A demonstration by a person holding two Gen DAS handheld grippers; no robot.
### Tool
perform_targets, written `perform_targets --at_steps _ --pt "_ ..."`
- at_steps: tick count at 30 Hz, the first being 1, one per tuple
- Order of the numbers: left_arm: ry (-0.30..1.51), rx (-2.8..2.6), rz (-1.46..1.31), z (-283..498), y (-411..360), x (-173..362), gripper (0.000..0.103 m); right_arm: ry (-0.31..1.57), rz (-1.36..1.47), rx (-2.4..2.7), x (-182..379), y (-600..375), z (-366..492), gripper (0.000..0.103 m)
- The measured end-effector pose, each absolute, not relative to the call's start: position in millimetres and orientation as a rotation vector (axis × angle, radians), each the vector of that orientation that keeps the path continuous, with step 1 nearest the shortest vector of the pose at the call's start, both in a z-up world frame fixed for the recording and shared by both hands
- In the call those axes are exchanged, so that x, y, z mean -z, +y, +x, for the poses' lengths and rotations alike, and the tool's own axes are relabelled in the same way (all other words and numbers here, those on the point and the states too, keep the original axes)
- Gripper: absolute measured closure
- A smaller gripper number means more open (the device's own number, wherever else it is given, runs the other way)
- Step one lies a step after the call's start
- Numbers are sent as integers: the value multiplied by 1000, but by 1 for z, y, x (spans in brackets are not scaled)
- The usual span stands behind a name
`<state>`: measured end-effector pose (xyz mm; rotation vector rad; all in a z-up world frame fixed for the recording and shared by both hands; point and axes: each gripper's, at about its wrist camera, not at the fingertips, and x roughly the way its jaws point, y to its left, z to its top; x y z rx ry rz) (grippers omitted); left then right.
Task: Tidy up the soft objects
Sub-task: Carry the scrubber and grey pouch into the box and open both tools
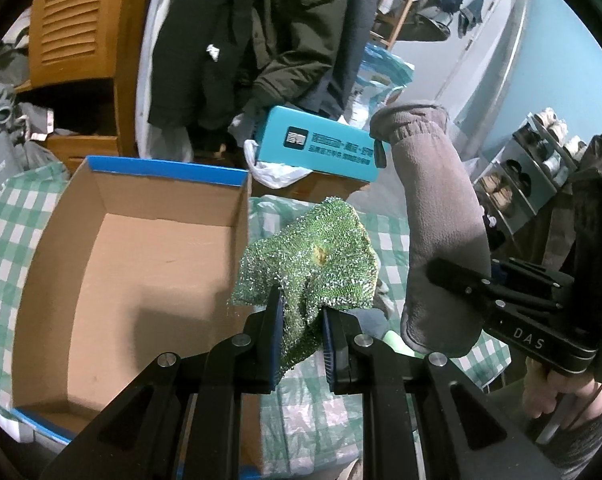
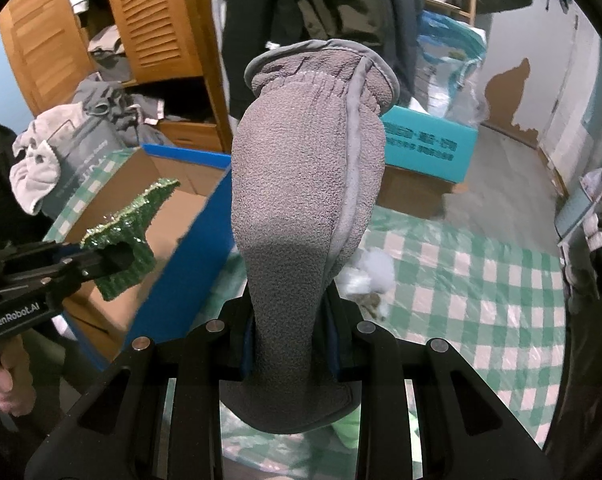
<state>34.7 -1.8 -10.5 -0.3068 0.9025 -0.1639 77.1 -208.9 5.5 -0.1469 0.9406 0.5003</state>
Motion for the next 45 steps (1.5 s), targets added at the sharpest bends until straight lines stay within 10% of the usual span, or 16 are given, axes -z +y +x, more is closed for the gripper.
perform_targets --at_steps 41,45 --pt "985 -137 -433 17 127 58 86 1087 -286 -738 40 -22 88 76" --pt "1007 -163 -442 17 132 62 84 1092 -293 -741 42 -16 88 49"
